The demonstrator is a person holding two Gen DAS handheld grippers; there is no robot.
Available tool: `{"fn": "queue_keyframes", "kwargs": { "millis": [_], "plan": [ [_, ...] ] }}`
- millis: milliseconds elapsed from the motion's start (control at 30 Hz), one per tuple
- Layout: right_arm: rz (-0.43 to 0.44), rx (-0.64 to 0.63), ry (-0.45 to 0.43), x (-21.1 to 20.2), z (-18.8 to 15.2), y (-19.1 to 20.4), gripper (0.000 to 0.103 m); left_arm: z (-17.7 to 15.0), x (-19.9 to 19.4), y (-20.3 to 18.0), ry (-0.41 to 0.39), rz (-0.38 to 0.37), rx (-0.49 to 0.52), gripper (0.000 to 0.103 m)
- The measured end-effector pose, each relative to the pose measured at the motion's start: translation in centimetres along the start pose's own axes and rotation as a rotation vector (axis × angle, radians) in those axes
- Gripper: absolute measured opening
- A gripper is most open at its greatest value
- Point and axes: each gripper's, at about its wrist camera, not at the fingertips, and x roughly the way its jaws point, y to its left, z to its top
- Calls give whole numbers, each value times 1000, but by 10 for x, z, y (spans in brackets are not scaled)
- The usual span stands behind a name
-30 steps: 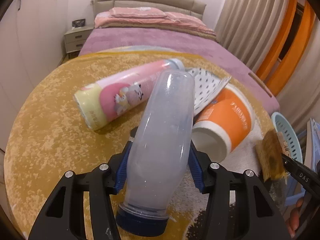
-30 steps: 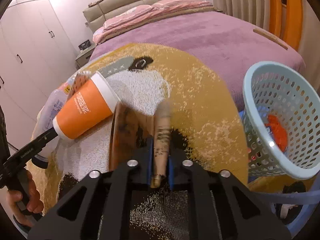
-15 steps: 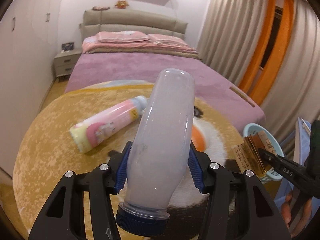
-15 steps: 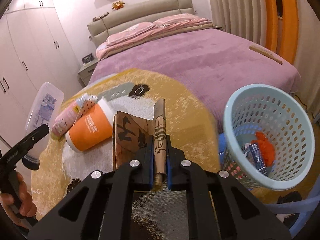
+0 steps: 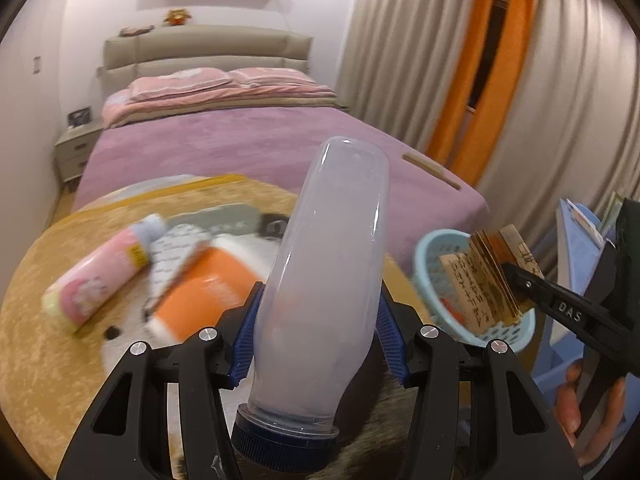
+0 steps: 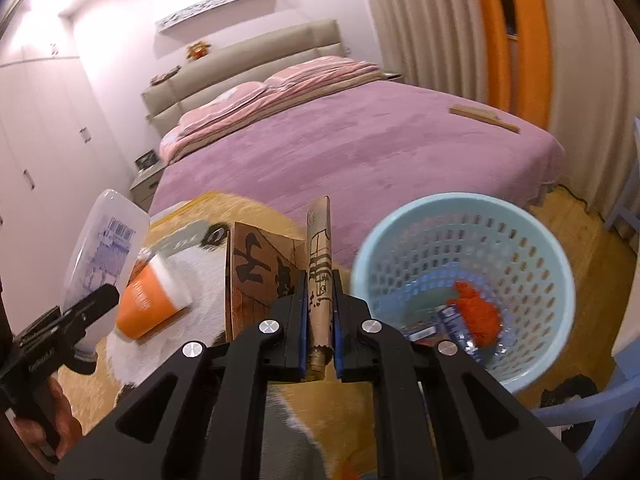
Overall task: Collect trash
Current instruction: 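Carry the bottle and paper bag over the basket and open both tools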
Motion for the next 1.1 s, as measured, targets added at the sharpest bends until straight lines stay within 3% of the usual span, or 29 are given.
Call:
{"fn": "queue_keyframes", "kwargs": {
  "millis": [500,700,900,1000,1100],
  "plan": [
    [-177,219,12,15,10,-107,8,12,55,-99,52,-176,107,51],
    [-228,245,89,38,3,-135,8,12,87,-130,108,-229,128,51],
    [-216,303,184,66,-12,-157,9,4,118,-152,173,-257,154,51],
    [-169,364,242,77,-20,-171,16,4,132,-157,193,-272,150,52],
    [-170,396,243,75,-23,-181,24,4,142,-155,185,-266,123,67]
  ]
}}
